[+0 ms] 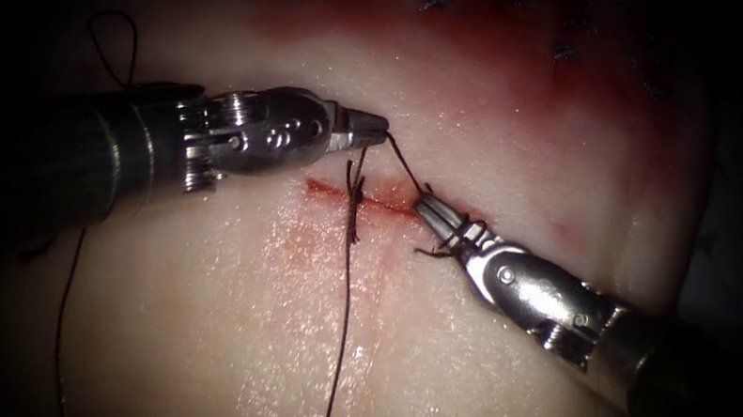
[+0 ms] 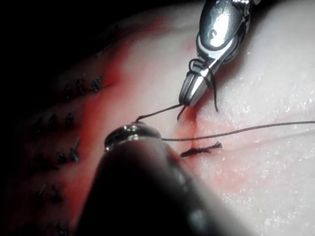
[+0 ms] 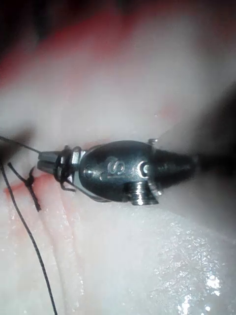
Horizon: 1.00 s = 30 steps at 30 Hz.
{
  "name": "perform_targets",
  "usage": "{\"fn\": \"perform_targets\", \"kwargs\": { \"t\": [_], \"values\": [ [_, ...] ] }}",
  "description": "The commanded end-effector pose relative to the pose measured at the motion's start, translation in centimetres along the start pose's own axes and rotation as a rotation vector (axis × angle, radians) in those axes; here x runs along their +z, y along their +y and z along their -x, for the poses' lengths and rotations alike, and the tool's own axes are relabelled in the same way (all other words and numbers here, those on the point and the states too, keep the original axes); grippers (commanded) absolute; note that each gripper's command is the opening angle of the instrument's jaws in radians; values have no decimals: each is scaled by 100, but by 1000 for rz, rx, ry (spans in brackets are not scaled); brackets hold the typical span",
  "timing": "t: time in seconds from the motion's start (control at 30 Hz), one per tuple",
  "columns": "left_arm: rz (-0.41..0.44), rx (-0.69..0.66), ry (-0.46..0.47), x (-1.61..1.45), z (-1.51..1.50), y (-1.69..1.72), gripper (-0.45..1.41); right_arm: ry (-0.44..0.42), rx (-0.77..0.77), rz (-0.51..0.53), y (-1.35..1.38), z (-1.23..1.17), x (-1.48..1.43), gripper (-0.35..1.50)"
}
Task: Wound Closure
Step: Pull downward with right hand and upward with left hand to tighten
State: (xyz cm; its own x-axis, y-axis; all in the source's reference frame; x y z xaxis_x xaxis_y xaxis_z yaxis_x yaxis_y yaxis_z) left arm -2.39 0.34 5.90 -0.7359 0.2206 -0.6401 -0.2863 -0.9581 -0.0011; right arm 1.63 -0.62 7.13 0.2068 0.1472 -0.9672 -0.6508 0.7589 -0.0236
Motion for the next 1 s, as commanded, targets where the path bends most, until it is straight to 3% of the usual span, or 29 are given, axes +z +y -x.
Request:
{"fn": "perform_targets", "kwargs": {
  "t": [0.03,0.47,0.67,1.0],
  "values": [
    [-12,6,2,5,-7,-12,-35,-4,-12,-7,-9,10,3,-35],
    [-57,3,-1,-1,-17,-84,-35,-43,-117,-27,-37,21,-20,-35],
    [-113,-6,1,7,-15,-126,-35,-47,-109,-30,-40,9,-23,-35],
    [-165,3,-1,32,1,-160,-35,-43,-105,-57,-35,-20,-15,-35]
  ]
}}
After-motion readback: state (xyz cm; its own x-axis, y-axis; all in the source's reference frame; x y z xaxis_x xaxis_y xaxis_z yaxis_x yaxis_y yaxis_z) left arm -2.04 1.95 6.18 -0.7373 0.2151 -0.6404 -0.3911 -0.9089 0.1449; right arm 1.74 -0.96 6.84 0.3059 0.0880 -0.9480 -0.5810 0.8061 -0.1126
